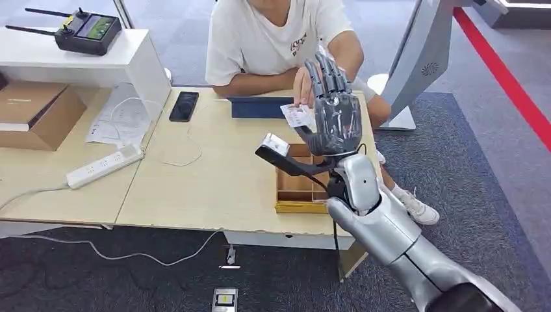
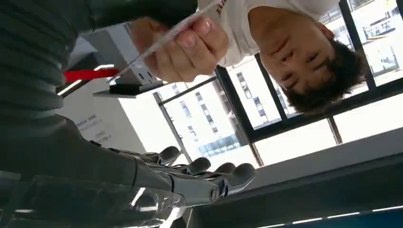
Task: Pass the card to the sensor for recognition and then transmit it.
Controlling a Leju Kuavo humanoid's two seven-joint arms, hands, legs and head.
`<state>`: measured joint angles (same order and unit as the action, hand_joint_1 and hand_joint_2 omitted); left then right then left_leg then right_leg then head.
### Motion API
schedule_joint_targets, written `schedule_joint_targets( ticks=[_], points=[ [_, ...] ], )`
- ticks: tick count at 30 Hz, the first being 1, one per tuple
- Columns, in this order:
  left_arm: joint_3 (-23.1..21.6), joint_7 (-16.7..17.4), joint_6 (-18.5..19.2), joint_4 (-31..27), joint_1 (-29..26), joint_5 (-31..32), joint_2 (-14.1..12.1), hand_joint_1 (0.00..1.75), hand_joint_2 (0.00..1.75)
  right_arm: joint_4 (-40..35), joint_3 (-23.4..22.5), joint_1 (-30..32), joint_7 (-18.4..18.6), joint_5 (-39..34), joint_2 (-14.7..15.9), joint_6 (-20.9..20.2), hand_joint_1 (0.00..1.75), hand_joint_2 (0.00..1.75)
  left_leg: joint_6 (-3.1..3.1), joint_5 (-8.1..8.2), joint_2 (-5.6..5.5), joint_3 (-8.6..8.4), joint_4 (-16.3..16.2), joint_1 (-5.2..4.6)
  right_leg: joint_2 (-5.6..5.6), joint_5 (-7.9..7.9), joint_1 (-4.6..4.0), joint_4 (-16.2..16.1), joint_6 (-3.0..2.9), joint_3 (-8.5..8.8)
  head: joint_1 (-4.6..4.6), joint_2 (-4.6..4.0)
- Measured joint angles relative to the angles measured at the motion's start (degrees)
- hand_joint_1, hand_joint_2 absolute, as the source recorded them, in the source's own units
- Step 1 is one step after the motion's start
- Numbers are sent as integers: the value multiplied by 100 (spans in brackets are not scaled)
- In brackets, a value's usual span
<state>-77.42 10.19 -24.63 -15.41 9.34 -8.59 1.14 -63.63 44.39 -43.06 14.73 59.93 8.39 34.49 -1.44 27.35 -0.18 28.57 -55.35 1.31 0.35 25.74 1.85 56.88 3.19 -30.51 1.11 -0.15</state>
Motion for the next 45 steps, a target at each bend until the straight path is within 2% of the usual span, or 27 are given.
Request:
schedule_joint_targets(
  ticks=[1,3,10,28,37,45],
  points=[
    [2,0,0,0,-7,-2,-2,0,0,29,22,-17,11,-24,0,9,159,175,0,0,0,0,0,0,0,0,0,0,0,0,0,0],
    [4,0,-9,0,-23,-17,-4,0,0,79,68,-49,15,-81,-2,48,175,175,0,0,0,0,0,0,0,0,0,0,0,0,0,0],
    [15,22,-79,0,-66,-28,-7,0,0,204,186,-182,0,-217,-11,155,175,175,0,0,0,-1,0,0,0,0,0,0,0,0,0,0],
    [44,48,-111,0,-100,-31,-9,0,0,287,293,-215,18,-332,39,125,175,175,0,0,1,-3,-2,0,-1,0,0,0,0,0,0,0],
    [94,4,-124,0,-140,-155,-39,0,0,-133,308,152,136,-765,435,-262,175,175,0,1,1,-4,-3,0,-1,0,0,-1,0,-2,0,0],
    [190,-55,-199,0,-189,-267,-57,0,0,-500,302,521,190,-1062,938,-1060,175,175,0,1,1,-5,-4,0,-1,0,0,-2,0,-2,0,0]
  ],
)
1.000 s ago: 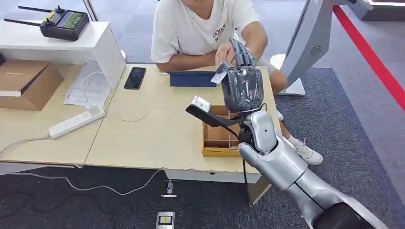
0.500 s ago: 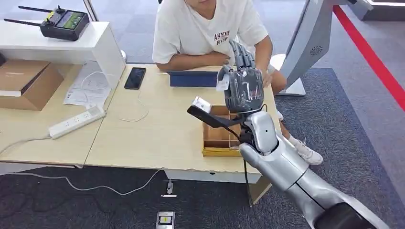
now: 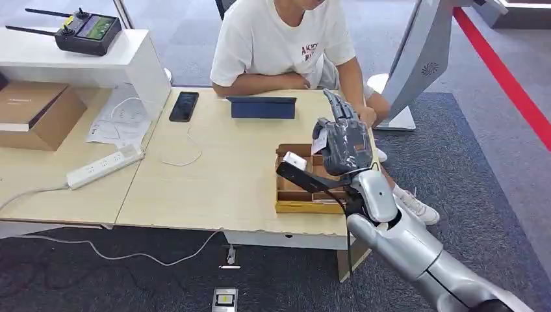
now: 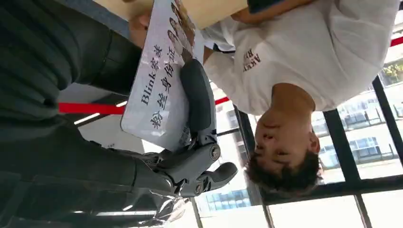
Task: Pass the card to the sensor for recognition and then transmit it.
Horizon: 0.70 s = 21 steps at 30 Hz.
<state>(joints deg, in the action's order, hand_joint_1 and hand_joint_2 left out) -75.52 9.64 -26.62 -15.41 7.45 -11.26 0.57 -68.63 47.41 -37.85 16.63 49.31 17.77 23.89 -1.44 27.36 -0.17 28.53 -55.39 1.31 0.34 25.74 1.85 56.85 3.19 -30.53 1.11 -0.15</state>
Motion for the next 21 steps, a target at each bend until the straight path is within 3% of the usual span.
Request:
schedule_joint_targets(
  ticks=[9,21],
  points=[
    [31,0,-24,0,-17,-39,-2,0,0,-201,-101,611,297,-96,490,-65,175,175,0,1,0,3,0,0,0,0,0,-1,0,0,0,0],
    [44,72,-48,0,-22,61,-2,0,0,-197,-494,1117,658,133,863,-65,175,175,1,1,0,2,0,-1,0,0,1,-2,0,0,0,0]
  ],
)
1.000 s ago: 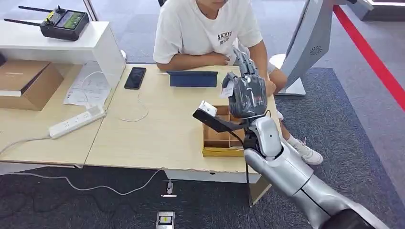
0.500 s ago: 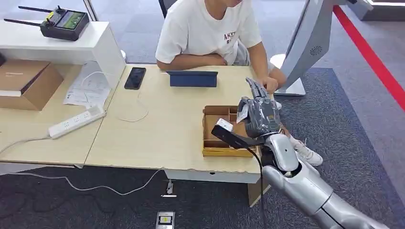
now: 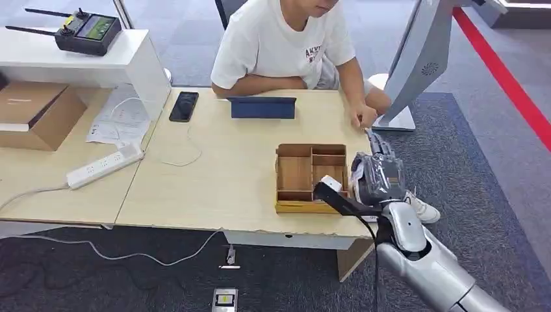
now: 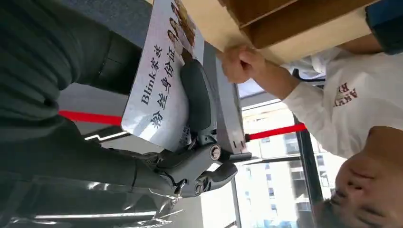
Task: Pass the card to the sensor for recognition and then transmit it.
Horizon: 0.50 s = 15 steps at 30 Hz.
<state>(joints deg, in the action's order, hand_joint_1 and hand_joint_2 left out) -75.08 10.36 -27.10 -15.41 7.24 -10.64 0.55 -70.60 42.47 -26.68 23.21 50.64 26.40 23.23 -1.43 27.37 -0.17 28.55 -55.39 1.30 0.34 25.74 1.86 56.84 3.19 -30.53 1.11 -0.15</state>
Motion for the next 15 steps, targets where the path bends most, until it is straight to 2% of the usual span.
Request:
schedule_joint_targets(
  ticks=[9,15],
  points=[
    [0,76,15,0,6,87,2,0,0,74,-363,329,402,101,232,-46,175,175,0,0,0,1,0,0,0,0,0,-1,0,0,0,0],
    [0,87,35,0,16,103,7,0,0,160,-529,477,507,140,313,-140,175,175,0,0,0,1,0,0,0,0,0,-1,0,0,0,0]
  ],
)
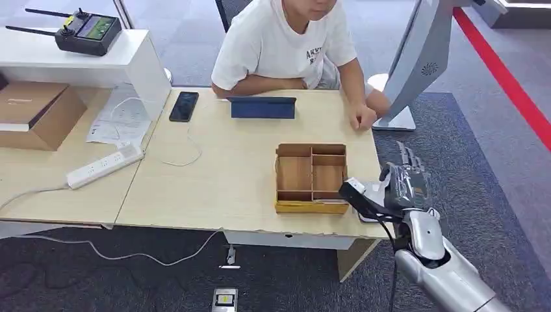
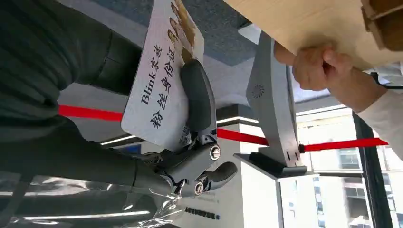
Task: Pass the card to the sensor for recognition and then transmit it.
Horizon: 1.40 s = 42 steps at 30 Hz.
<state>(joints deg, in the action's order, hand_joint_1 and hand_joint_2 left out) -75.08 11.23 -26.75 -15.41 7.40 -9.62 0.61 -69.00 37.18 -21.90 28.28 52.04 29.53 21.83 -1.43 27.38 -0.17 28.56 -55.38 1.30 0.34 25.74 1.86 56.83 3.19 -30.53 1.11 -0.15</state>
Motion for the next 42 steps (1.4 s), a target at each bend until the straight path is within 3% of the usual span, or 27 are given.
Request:
schedule_joint_targets(
  ticks=[12,25,42],
  points=[
    [0,0,33,0,34,105,2,0,0,219,-131,317,-212,-81,-53,-118,175,175,1,1,0,3,1,0,0,0,0,0,0,-1,0,0],
    [0,13,101,0,95,168,7,0,0,616,-118,409,-479,-101,-428,-94,175,175,1,1,0,4,2,0,0,0,0,0,0,-1,-2,0],
    [0,11,111,0,103,199,15,0,0,981,-118,407,-501,-162,-623,-83,175,175,1,1,0,3,2,0,0,1,0,0,0,-2,0,0]
  ],
)
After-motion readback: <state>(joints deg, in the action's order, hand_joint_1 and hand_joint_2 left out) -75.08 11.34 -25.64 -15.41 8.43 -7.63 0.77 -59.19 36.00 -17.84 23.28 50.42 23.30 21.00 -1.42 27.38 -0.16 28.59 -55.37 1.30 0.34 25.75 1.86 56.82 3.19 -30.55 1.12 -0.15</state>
